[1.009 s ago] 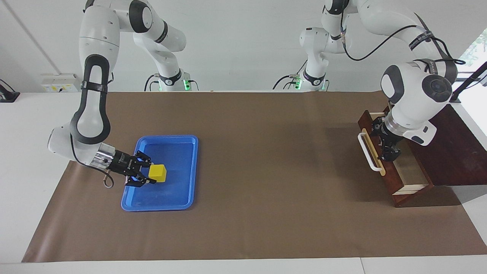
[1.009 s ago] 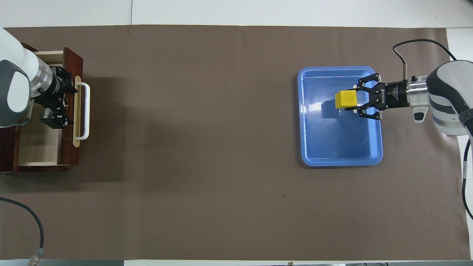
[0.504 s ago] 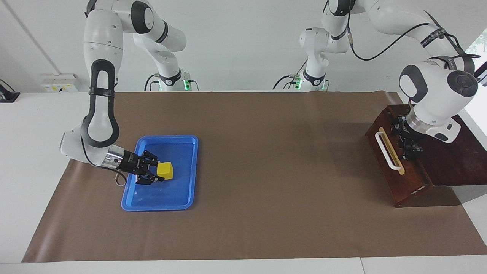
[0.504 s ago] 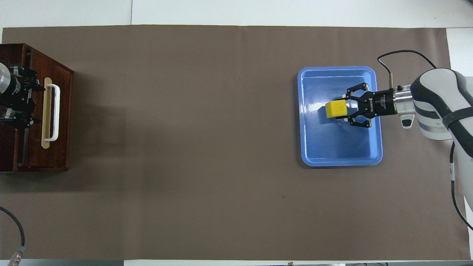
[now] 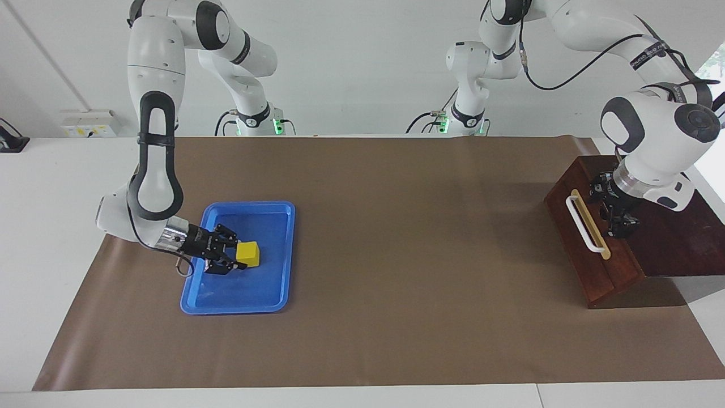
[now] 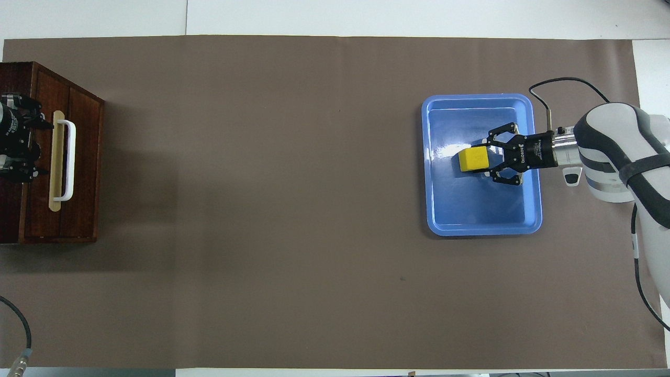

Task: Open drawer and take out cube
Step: 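Open the right gripper and release the cube in the tray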

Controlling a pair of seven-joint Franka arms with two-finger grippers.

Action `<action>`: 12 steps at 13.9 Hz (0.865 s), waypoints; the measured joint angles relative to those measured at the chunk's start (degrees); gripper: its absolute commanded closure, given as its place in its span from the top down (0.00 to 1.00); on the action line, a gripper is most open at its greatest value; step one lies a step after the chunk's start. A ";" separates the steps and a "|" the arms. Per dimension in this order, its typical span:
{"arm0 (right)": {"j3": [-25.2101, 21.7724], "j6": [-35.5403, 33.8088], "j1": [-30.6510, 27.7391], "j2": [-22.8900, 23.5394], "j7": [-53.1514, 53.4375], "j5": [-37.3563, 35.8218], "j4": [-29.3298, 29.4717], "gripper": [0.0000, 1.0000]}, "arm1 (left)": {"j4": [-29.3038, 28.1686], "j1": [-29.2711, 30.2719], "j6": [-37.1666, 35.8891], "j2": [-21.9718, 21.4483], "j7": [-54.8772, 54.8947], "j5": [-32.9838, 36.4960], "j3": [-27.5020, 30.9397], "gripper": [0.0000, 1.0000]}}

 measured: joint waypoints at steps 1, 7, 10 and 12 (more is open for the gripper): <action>0.00 0.00 0.15 -0.04 0.00 0.00 0.03 1.00 | 0.00 0.00 0.00 0.00 0.00 0.00 0.00 1.00; 0.13 -3.85 0.39 -3.45 5.28 -2.49 3.54 1.00 | 0.00 -0.02 -0.08 -0.06 0.01 0.01 0.00 1.00; 0.34 -5.86 1.81 -8.88 11.18 -6.78 5.44 1.00 | 0.45 -0.03 -1.18 -1.85 0.59 0.06 -0.18 1.00; 0.37 -6.10 3.99 -13.53 12.72 -12.19 5.68 1.00 | 0.77 -0.09 -3.74 -4.80 3.28 0.06 -1.06 1.00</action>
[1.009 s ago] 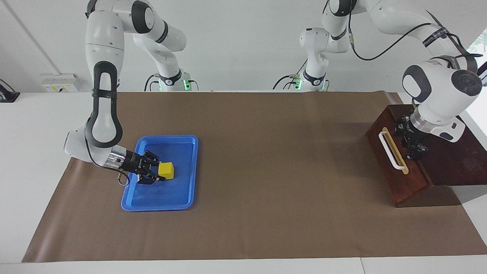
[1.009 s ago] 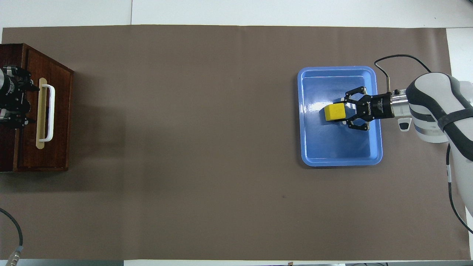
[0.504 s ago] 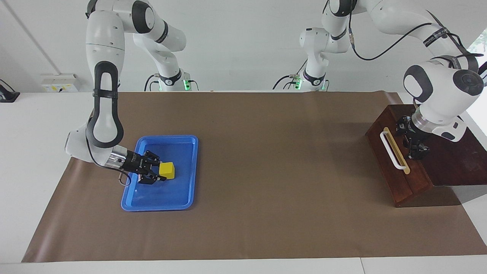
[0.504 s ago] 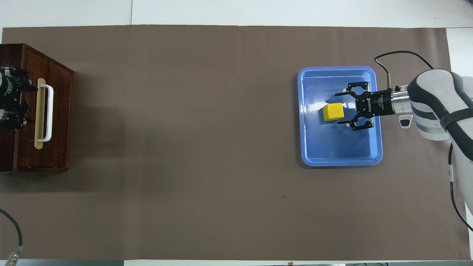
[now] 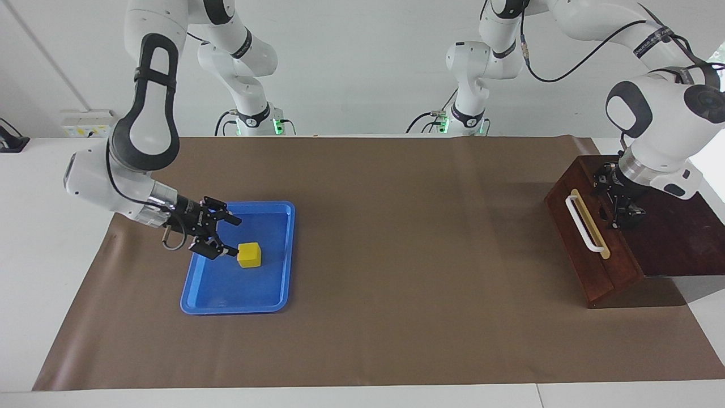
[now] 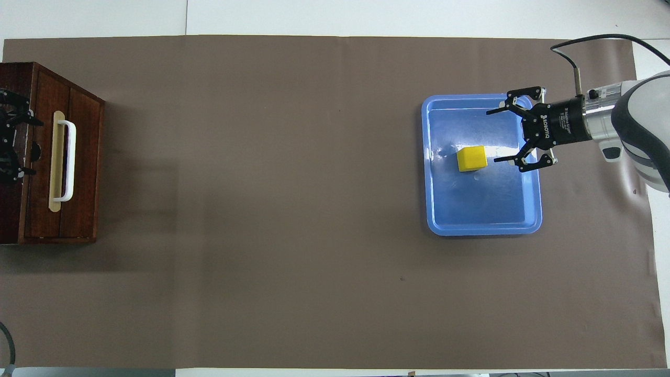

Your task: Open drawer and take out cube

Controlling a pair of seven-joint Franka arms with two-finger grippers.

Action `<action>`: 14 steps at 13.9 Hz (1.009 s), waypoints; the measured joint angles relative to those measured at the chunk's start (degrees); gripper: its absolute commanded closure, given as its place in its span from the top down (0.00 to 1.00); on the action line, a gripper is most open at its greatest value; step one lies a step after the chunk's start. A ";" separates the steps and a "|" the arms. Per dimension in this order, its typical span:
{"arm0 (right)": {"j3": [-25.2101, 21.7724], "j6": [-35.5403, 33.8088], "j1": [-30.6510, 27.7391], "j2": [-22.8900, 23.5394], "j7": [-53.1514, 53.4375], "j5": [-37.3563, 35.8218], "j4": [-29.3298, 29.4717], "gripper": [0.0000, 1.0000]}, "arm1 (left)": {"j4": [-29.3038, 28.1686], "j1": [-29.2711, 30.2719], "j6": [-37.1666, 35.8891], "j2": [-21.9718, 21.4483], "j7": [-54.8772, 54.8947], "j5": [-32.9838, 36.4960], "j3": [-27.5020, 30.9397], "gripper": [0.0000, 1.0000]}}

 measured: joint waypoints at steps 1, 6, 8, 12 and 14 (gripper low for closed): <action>0.02 -0.30 0.95 -2.27 0.28 -3.30 0.05 1.00 | 0.04 -0.01 -1.44 -1.73 1.68 0.00 -0.53 1.00; 0.73 -3.34 4.51 -11.49 0.04 -18.94 0.22 1.00 | 0.00 0.11 -8.63 -9.72 17.92 -0.02 -3.44 1.00; 0.99 -4.43 6.59 -14.41 -1.78 -23.50 0.23 1.00 | -0.11 0.30 -10.34 -10.91 26.14 -0.07 -6.02 1.00; 1.27 -10.07 7.53 -18.79 -15.11 -31.32 0.22 1.00 | -0.18 3.30 -13.25 -10.97 43.97 -2.41 -12.80 1.00; 1.26 -12.71 7.54 -20.52 -22.73 -34.17 0.21 1.00 | -0.18 3.98 -15.45 -10.97 51.99 -2.47 -15.22 1.00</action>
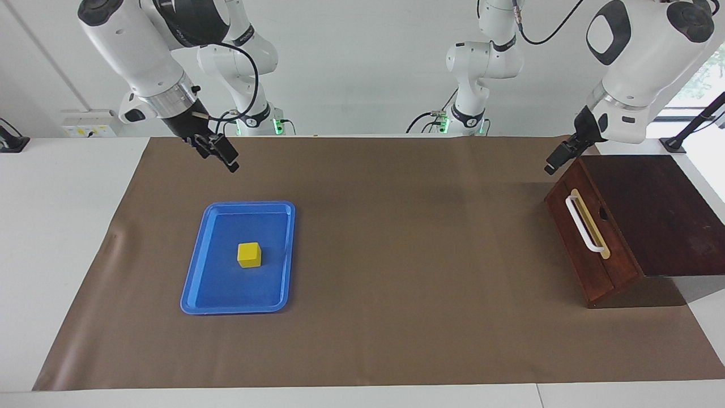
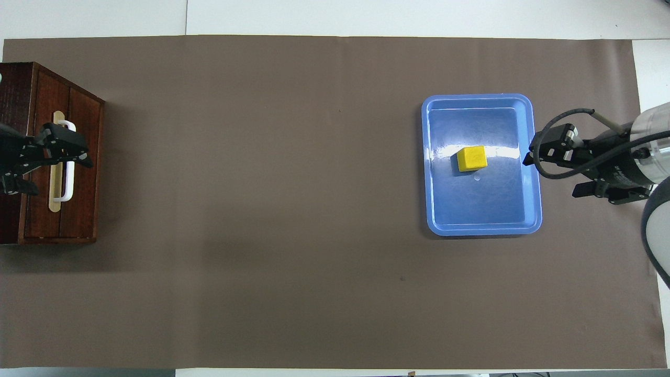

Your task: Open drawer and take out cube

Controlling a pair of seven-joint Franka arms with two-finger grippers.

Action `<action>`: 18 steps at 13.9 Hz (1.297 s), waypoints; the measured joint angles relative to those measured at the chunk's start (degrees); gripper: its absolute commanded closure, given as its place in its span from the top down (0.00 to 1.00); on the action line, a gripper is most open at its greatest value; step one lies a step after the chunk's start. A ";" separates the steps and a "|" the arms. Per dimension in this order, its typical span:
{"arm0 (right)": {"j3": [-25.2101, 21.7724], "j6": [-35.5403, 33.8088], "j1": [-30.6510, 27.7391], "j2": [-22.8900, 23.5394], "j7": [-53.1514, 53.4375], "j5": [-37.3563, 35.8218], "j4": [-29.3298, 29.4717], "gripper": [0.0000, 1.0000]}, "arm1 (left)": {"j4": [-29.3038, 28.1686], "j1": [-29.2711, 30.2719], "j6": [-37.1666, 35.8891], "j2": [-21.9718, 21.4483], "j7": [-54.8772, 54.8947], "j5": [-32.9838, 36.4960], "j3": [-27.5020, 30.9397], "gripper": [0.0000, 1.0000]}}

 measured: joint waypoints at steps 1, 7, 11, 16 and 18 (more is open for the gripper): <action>-0.01 -0.70 -0.04 -0.65 -4.03 -1.29 0.00 1.00 | 0.00 0.49 -1.49 0.00 3.51 -0.02 -1.13 1.00; -0.76 -0.75 -0.39 -1.17 -20.17 -6.39 -0.08 1.00 | 0.07 3.04 -3.69 0.03 23.29 -0.07 -2.21 1.00; -0.78 -0.75 -0.76 -0.59 -21.25 -7.67 0.62 1.00 | 0.24 3.32 -3.55 0.18 24.80 -0.08 -2.45 1.00; -0.83 -0.75 -1.70 1.05 -26.38 -9.35 1.68 1.00 | 0.96 3.60 -3.54 0.29 24.83 -0.08 -2.95 1.00; -0.85 -0.76 -1.83 1.10 -26.38 -9.35 1.70 1.00 | 0.97 3.81 -3.54 0.55 24.84 -0.08 -2.93 1.00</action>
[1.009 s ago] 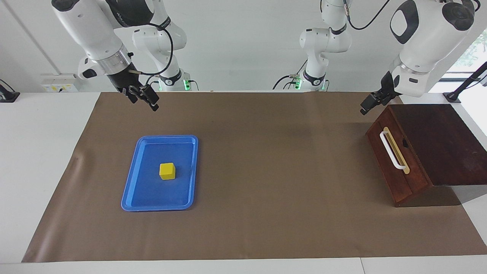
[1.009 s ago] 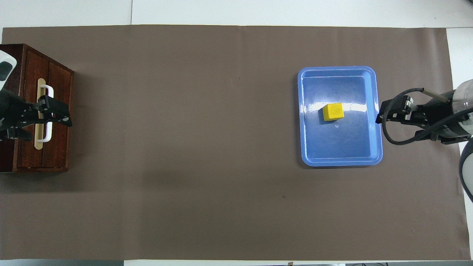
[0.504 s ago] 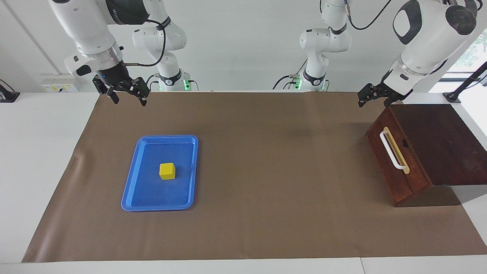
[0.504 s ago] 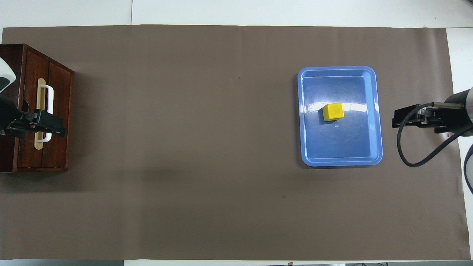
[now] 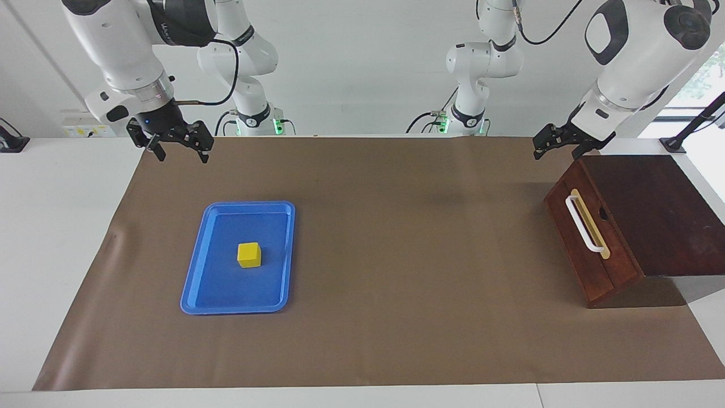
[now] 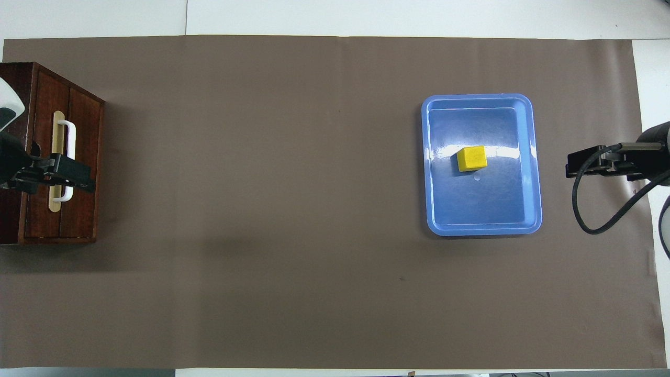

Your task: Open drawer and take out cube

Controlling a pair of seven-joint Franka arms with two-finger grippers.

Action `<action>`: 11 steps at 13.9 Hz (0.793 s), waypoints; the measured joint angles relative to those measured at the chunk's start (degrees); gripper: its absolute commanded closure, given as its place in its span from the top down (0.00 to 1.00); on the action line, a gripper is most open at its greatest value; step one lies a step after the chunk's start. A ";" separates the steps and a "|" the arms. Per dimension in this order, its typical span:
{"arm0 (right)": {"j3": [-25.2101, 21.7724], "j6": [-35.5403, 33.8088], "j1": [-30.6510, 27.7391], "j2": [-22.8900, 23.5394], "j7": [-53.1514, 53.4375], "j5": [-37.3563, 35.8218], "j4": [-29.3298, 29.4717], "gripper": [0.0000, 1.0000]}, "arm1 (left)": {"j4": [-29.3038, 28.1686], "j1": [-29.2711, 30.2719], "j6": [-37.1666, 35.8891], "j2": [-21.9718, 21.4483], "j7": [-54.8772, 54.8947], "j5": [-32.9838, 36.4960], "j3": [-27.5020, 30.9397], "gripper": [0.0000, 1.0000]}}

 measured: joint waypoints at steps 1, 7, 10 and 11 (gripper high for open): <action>0.00 -0.03 -0.12 0.00 0.00 0.00 0.05 1.00 | 0.01 0.01 0.06 0.11 0.00 0.00 -0.05 1.00; 0.00 -1.34 -0.30 0.19 -0.01 0.00 0.55 1.00 | 0.24 0.01 1.04 0.14 0.01 0.00 -0.35 1.00; 0.04 -2.32 -0.30 0.47 -0.01 0.00 0.86 1.00 | 0.25 0.16 1.62 0.14 0.21 0.00 -0.35 1.00; 0.06 -2.53 -0.30 0.49 -0.15 0.00 0.86 1.00 | 0.25 0.20 1.78 0.14 0.41 0.00 -0.35 1.00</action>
